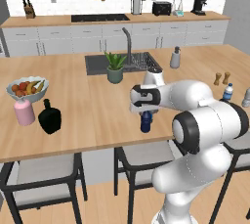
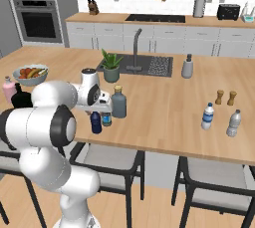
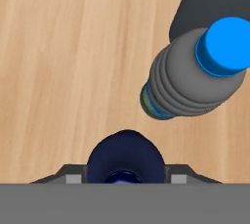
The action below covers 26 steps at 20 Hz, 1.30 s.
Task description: Move the plastic bottles in the middle to the plastics group, and the glass bottles in the middle to the glass group.
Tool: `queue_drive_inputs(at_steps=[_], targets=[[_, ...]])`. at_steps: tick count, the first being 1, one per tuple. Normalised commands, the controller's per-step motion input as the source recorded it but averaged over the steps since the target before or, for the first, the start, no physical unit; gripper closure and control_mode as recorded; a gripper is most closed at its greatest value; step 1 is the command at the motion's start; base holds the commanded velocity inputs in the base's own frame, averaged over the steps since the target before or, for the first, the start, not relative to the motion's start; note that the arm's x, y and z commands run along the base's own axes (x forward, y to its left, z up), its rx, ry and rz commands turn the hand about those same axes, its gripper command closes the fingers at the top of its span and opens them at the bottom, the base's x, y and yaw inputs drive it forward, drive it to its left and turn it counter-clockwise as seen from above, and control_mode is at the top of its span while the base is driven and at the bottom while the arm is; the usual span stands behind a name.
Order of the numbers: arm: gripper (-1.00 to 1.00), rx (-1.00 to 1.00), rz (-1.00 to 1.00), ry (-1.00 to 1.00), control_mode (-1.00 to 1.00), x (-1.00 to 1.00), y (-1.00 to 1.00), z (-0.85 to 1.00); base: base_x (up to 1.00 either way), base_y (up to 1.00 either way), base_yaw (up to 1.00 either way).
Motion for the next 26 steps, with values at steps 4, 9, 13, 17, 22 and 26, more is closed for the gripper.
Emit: queue_drive_inputs(at_steps=[4,9,13,17,22,26], targets=[[1.00,0.00,0.00,0.00,-1.00,-0.10,0.00,0.00,0.00,0.00,0.00],[1.00,0.00,0.00,-0.05,-1.00,-0.66,-0.15,0.15,0.00,0.00,0.00],[1.00,0.00,0.00,-0.07,-1.00,-0.65,-0.41,0.44,0.00,0.00,0.00],[1.00,0.00,0.00,0.00,-1.00,-0.42,-0.81,0.48,0.00,0.00,0.00],[1.00,0.00,0.00,0.00,-1.00,-0.14,-1.00,0.39,0.00,0.00,0.00],[1.00,0.00,0.00,0.00,-1.00,0.00,-1.00,0.41,0.00,0.00,0.00]])
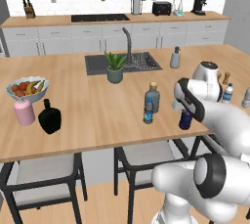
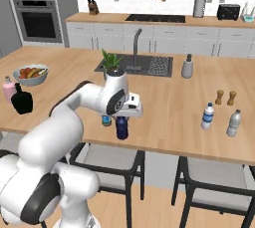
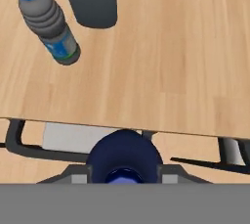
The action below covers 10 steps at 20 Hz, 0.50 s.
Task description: Move the plastic bottles in the middle to the plastics group, and the glass bottles in the middle to the glass group.
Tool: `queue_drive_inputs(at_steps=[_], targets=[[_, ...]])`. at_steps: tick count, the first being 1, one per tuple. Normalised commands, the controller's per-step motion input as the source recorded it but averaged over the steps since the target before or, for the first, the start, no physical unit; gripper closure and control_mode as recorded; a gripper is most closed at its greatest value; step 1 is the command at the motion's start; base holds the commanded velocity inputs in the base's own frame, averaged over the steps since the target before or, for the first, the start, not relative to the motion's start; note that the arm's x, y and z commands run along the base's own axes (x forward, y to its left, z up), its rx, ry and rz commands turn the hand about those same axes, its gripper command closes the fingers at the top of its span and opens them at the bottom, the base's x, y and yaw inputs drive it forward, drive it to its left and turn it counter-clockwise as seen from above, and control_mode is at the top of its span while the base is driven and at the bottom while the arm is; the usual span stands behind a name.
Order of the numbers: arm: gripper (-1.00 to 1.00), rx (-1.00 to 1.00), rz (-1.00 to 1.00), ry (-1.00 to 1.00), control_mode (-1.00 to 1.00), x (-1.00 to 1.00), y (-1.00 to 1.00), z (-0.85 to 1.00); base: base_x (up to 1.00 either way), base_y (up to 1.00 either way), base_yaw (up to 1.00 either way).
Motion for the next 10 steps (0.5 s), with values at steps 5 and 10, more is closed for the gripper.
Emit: queue_drive_inputs(at_steps=[5,10], targets=[[1.00,0.00,-0.01,0.00,-1.00,0.00,-1.00,0.26,0.00,0.00,0.00],[1.00,0.00,-0.03,0.00,-1.00,0.00,-1.00,0.13,0.00,0.00,0.00]])
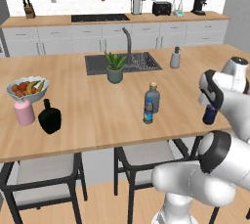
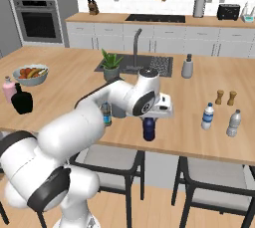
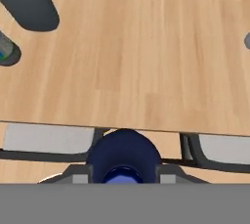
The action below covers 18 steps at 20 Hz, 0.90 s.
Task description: Move the plastic bottles in the middle to the plastics group, and the glass bottles in the middle to the glass group.
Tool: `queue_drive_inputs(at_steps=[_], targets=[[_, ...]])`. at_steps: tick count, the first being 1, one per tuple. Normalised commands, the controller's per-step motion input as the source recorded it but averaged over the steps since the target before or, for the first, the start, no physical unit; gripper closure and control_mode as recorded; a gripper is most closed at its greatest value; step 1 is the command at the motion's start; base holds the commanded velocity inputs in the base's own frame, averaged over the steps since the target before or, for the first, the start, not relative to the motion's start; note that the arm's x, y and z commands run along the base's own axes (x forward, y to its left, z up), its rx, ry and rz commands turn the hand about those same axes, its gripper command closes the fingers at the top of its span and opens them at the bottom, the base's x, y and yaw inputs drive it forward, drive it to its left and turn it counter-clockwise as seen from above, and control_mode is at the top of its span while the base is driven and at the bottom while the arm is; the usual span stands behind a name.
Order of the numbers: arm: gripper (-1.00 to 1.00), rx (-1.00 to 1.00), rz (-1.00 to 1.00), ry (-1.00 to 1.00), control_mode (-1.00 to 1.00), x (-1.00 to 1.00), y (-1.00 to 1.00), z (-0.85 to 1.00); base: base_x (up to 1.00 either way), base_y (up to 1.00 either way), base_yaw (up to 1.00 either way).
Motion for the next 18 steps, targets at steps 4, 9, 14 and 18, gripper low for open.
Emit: queue_drive_inputs(at_steps=[4,9,14,18], targets=[[1.00,-0.02,-0.03,0.00,-1.00,0.08,-1.00,0.26,0.00,0.00,0.00],[1.00,-0.02,-0.02,0.02,-1.00,0.28,-1.00,0.25,0.00,0.00,0.00],[1.00,-0.01,-0.03,0.00,-1.00,0.19,-0.82,-0.06,0.00,0.00,0.00],[1.00,0.00,0.00,0.00,-1.00,0.24,-0.36,-0.11,0.00,0.00,0.00]])
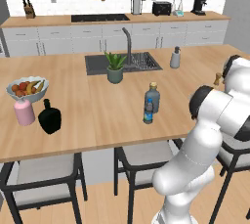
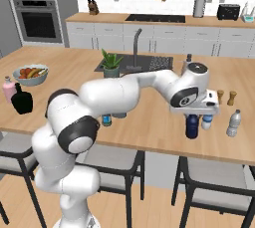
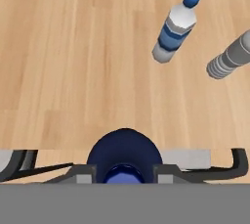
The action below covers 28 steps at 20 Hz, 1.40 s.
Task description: Move the plastic bottles in the middle to the plastics group, and the glass bottles in the middle to the glass group.
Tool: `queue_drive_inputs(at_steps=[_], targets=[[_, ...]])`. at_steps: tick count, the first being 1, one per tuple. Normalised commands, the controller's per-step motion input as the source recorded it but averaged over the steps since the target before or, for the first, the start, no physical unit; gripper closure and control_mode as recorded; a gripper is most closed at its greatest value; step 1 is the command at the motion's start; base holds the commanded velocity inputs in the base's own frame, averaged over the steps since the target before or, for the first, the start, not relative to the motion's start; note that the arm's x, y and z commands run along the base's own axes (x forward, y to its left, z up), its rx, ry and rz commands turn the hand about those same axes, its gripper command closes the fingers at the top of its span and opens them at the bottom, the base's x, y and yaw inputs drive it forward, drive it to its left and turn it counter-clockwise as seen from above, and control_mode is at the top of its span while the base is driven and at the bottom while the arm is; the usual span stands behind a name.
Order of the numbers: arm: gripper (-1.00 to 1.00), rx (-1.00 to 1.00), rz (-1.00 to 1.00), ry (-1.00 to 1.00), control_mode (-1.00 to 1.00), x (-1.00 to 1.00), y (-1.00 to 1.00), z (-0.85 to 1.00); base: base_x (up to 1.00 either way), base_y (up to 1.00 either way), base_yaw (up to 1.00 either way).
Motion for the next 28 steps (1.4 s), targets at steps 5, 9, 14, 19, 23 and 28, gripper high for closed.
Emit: queue_drive_inputs(at_steps=[5,9,14,19,23,28], targets=[[1.00,0.00,0.00,-0.01,-1.00,0.06,-0.03,-0.14,0.00,0.00,0.00],[1.00,-0.01,0.09,-0.01,-1.00,0.01,0.24,-0.42,0.00,0.00,0.00],[1.00,-0.05,0.11,0.00,-1.00,0.12,0.17,-0.39,0.00,0.00,0.00],[1.00,-0.09,0.03,-0.03,-1.00,0.46,0.00,-0.02,0.00,0.00,0.00],[1.00,-0.07,0.00,-0.01,-1.00,0.22,-0.05,0.00,0.00,0.00,0.00],[1.00,0.00,-0.11,-0.01,-1.00,0.00,-0.19,-0.03,0.00,0.00,0.00]])
